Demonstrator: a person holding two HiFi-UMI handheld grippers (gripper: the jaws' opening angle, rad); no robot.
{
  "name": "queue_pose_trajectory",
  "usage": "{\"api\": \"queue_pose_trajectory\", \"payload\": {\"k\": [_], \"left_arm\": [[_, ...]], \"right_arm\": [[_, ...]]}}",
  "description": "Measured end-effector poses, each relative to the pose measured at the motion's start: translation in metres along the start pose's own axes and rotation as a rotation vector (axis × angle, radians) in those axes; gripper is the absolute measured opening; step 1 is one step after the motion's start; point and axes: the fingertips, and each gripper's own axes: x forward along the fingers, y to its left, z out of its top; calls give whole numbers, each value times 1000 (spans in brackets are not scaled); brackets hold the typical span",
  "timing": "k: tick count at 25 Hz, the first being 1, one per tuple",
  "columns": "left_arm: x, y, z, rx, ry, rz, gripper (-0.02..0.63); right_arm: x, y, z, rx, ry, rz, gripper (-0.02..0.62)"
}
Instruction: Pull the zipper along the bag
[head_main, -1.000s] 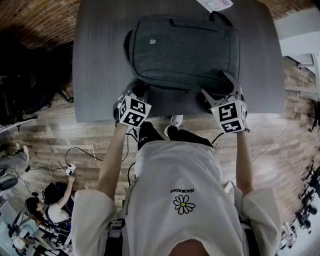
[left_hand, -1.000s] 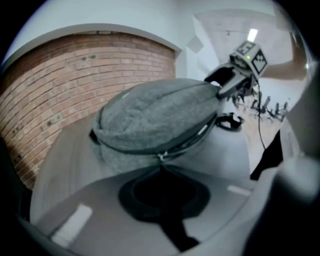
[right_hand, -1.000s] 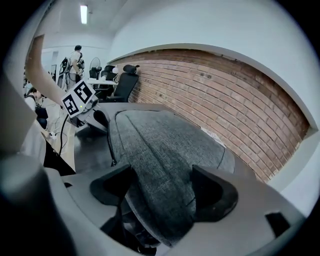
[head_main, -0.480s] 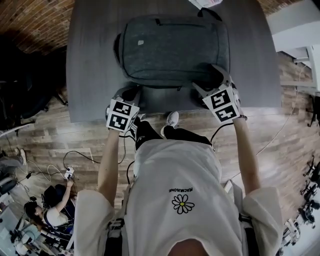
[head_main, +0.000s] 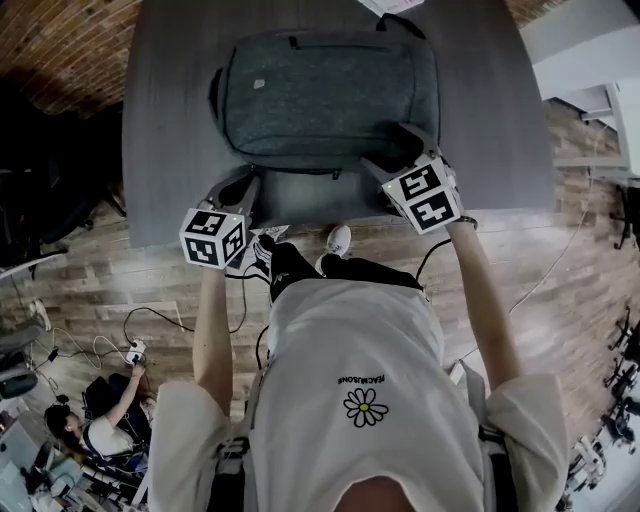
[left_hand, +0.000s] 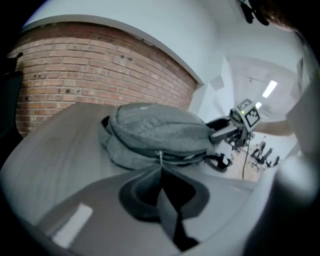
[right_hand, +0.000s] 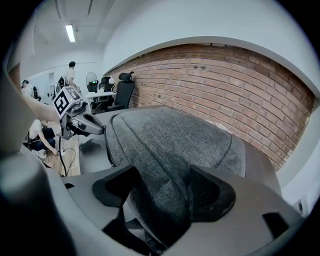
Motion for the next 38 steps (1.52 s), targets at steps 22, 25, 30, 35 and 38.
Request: {"api": "queue_pose_trajectory", "payload": {"k": [22, 25, 30, 35, 38], "left_arm": [[85, -128, -12, 436, 187, -126, 6], [86, -126, -11, 427, 178, -119, 6], [83, -120, -5, 422, 154, -59, 7], [46, -117, 29, 374, 69, 0, 28], [22, -116, 104, 390, -94, 64, 18]], "right_arm": [[1, 4, -2, -23, -16, -15, 330], [3, 4, -2, -25, -19, -14, 331], [1, 0, 3, -11, -40, 2, 348], [-27, -20, 23, 161, -129, 4, 281], [-62, -48, 59, 209, -269, -70, 230]]}}
